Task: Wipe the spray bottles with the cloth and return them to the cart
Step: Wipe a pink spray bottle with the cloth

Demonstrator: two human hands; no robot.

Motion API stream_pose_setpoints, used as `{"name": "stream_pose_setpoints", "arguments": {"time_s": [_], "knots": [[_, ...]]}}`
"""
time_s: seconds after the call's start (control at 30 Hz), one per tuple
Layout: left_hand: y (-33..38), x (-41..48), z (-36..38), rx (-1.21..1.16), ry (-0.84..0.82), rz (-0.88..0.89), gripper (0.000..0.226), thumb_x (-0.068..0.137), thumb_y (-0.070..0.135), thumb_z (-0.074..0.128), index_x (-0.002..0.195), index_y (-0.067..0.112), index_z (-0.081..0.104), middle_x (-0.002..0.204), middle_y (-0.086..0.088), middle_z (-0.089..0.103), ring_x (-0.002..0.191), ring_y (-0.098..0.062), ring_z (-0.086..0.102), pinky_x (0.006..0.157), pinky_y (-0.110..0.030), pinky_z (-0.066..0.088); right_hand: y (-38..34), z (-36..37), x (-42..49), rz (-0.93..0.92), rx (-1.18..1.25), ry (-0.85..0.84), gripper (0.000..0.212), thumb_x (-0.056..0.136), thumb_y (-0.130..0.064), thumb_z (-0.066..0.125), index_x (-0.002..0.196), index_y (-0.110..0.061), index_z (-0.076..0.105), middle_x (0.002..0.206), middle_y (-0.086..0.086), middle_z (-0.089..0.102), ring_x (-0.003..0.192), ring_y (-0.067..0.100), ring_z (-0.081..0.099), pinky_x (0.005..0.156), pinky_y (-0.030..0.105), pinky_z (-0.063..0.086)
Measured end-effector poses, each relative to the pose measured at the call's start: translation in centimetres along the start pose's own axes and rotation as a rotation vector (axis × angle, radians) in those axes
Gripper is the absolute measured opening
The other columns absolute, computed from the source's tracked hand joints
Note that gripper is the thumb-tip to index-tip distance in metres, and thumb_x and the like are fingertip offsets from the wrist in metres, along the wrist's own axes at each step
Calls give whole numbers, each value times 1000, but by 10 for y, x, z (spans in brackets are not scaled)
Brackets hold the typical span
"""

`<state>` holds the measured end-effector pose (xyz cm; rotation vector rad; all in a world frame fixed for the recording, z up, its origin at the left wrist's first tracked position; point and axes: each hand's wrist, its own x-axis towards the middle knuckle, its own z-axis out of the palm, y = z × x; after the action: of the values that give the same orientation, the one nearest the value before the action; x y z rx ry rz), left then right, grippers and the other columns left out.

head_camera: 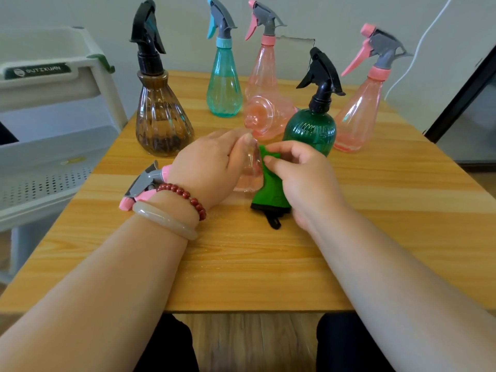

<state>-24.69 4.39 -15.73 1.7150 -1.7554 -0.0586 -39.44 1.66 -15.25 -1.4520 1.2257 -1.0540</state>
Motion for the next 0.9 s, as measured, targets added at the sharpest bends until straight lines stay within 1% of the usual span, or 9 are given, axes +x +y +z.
{"name": "stream_pose_setpoints", "arguments": {"time_s": [0.1, 0.33, 0.43, 0.5, 0.67, 0.77, 0.8, 0.87, 0.9], "knots": [[2, 0, 0, -2, -21, -32, 47, 106, 42, 25, 132, 23, 59, 122, -2, 66, 112, -19, 59, 90, -37, 49, 6, -5, -6, -3, 4, -44, 16, 87, -16, 73, 85, -31, 70, 97, 0, 70, 93, 20, 67, 88, 45, 57], [4, 2, 2, 12, -20, -68, 50, 105, 45, 21, 122, 23, 63, 110, -3, 68, 101, -20, 62, 83, -41, 52, 0, 4, 5, -42, 63, 46, 19, 88, -15, 71, 82, -33, 70, 99, -5, 71, 99, 19, 66, 90, 44, 56], [5, 2, 1, 20, -23, -74, 49, 106, 43, 22, 121, 20, 63, 107, -4, 67, 99, -21, 61, 79, -38, 50, 3, -8, -8, -98, -4, -27, 23, 88, -15, 72, 78, -35, 69, 95, -10, 70, 98, 16, 65, 91, 45, 55], [7, 2, 1, 20, -38, -84, 45, 107, 39, 24, 123, 22, 62, 104, -1, 65, 95, -17, 59, 74, -32, 45, 2, -15, -13, -143, -54, -78, 23, 88, -15, 72, 78, -35, 68, 94, -11, 69, 96, 14, 64, 89, 43, 55], [10, 2, 1, 28, -13, -108, 44, 107, 37, 26, 122, 19, 63, 105, -4, 65, 90, -13, 54, 70, -28, 38, -14, -3, 4, -193, -57, -5, 22, 89, -13, 70, 82, -33, 67, 98, -11, 69, 98, 13, 65, 90, 40, 56], [10, 3, 1, 24, -5, -127, 44, 107, 36, 26, 118, 16, 63, 98, -3, 61, 86, -14, 51, 59, -27, 34, -13, -1, 0, -190, -72, -7, 21, 90, -15, 69, 83, -34, 65, 98, -15, 67, 96, 7, 63, 86, 31, 55], [10, 3, 1, 28, -10, -124, 45, 107, 37, 26, 118, 17, 63, 97, -2, 60, 87, -14, 52, 59, -27, 34, -9, -5, -6, -188, -74, -18, 20, 90, -16, 69, 83, -35, 65, 96, -16, 66, 93, 5, 62, 82, 26, 54], [10, 3, 0, 36, -20, -116, 45, 106, 40, 24, 119, 22, 63, 97, 2, 57, 88, -12, 51, 66, -28, 36, -2, -11, -17, -190, -75, -42, 20, 89, -17, 71, 80, -35, 66, 91, -18, 66, 85, -2, 61, 69, 16, 50], [10, 2, 0, 36, -22, -113, 45, 106, 40, 23, 118, 24, 63, 97, 4, 56, 88, -12, 51, 68, -28, 36, 0, -12, -19, -190, -81, -52, 21, 89, -18, 71, 79, -35, 66, 89, -18, 66, 82, -3, 61, 65, 13, 48]]}}
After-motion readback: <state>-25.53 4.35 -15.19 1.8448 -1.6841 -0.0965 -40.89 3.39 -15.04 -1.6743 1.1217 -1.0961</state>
